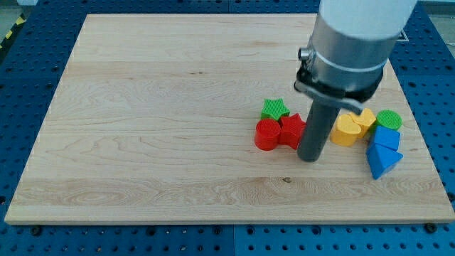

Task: Slide the red star to the top left

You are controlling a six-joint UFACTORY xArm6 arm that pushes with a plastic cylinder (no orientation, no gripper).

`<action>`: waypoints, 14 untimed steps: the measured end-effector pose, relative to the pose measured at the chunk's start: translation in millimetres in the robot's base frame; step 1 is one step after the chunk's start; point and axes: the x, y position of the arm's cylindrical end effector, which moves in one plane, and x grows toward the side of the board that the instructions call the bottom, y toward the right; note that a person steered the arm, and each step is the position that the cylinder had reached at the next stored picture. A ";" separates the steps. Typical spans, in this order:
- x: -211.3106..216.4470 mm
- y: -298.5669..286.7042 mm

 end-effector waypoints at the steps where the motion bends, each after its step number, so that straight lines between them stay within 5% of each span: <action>1: -5.2 -26.8; 3: -44.3 -55.6; 7: -16.3 -5.0; 10: -80.3 11.4; 14: -180.9 -88.1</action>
